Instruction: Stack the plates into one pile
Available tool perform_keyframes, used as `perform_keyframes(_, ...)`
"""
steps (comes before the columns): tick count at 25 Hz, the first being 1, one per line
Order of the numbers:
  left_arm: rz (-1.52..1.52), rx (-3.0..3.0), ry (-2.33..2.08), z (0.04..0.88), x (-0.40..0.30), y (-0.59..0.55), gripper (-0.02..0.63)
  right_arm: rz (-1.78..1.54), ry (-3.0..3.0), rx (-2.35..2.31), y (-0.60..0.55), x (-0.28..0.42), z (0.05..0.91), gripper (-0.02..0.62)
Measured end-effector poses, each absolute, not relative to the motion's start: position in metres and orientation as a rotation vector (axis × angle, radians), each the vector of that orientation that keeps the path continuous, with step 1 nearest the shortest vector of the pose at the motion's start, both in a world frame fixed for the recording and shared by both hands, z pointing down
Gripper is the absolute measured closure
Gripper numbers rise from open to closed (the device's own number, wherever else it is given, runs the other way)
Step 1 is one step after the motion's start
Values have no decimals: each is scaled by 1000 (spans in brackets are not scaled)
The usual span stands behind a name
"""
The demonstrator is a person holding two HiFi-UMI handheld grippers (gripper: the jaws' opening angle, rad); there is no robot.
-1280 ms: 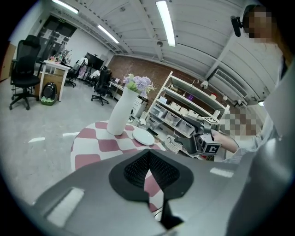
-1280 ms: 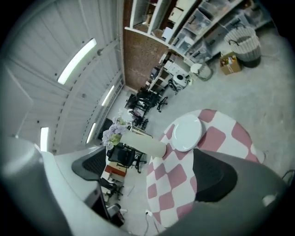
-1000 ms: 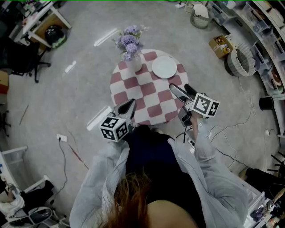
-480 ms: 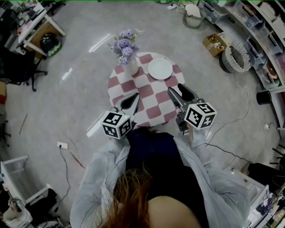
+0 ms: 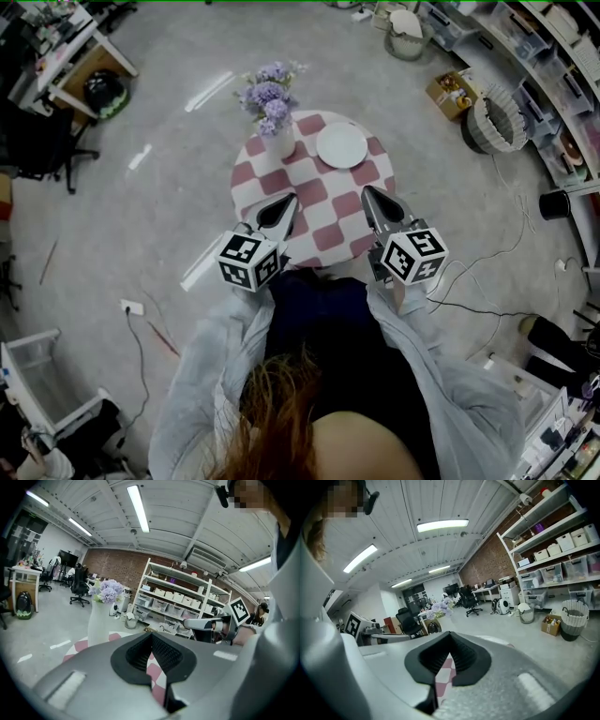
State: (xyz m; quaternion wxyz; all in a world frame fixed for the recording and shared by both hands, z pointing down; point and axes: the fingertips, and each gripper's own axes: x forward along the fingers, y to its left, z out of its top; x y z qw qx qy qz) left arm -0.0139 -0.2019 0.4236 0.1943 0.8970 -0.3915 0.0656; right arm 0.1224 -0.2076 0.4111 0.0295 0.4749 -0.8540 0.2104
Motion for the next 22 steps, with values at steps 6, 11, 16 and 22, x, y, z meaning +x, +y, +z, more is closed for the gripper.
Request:
perform_keyframes(6, 205, 2511, -1110, 427, -23, -199, 592, 616, -2608, 1444, -202, 112, 417, 594)
perform_keyframes(11, 195, 2510, -1110, 429, -27, -196, 592, 621, -2608, 1444, -199, 107, 418, 594)
perform_keyframes(16, 197, 2501, -1115, 431, -32, -191, 592, 629, -2602, 1442, -194, 103, 419, 594)
perform_keyframes(22, 199, 2482, -1128, 437, -41, -189, 592, 645, -2603, 1427, -191, 96, 424, 595)
